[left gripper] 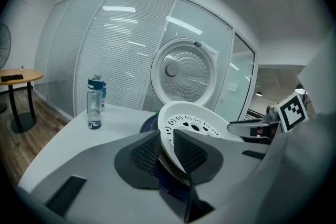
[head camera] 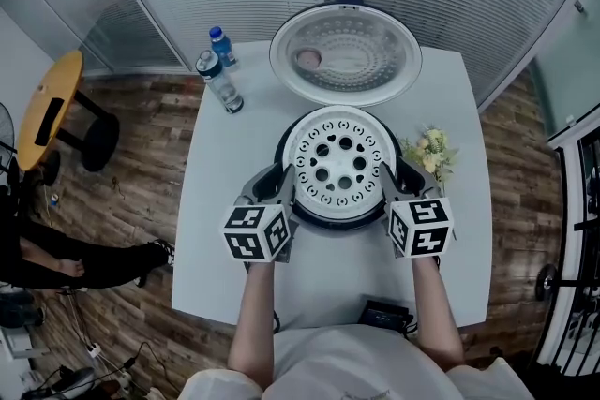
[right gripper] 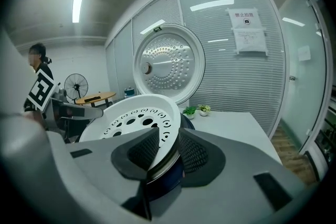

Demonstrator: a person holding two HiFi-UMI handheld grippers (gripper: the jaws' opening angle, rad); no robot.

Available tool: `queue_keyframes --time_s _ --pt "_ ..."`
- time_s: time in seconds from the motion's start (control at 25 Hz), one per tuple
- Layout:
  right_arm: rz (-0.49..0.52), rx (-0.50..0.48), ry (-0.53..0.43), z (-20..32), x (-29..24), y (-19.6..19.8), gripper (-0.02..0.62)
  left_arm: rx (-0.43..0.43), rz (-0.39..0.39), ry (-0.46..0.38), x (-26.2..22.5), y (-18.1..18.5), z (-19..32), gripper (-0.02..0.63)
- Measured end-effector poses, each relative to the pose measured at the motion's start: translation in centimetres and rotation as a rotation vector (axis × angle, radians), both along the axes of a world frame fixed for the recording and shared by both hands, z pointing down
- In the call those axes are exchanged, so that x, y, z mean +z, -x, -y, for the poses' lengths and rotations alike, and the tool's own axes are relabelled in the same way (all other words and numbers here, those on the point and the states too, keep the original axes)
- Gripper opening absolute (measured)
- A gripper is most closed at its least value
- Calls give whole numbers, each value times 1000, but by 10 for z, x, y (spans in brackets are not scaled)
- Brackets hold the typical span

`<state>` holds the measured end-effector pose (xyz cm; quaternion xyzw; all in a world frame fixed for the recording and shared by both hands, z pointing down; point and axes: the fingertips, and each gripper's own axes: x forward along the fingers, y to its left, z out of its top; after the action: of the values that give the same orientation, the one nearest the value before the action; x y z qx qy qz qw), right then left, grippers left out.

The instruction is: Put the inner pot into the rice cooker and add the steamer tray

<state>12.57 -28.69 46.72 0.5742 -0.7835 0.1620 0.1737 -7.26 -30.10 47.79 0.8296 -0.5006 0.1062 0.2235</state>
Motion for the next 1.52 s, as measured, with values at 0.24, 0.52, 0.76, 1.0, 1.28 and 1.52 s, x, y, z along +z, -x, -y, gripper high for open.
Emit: queue_keyframes --time_s 0.24,0.52,0.76,1.0,1.28,1.52 --pt "-71 -1 -15 1 3 1 110 0 49 -2 8 0 0 72" --pt "-167 -12 -35 1 5 3 110 0 99 -29 8 -2 0 72" --pt "-166 -21 -35 2 5 7 109 5 267 -80 13 -2 0 75" --pt "-66 25 -35 -6 -1 -4 109 -13 252 -81 10 -1 -7 86" --pt "126 104 -54 -18 -18 -23 79 -45 205 -100 -4 8 -15 86" --pt "185 95 -78 -43 -30 -22 44 -20 167 -121 -15 5 -40 84"
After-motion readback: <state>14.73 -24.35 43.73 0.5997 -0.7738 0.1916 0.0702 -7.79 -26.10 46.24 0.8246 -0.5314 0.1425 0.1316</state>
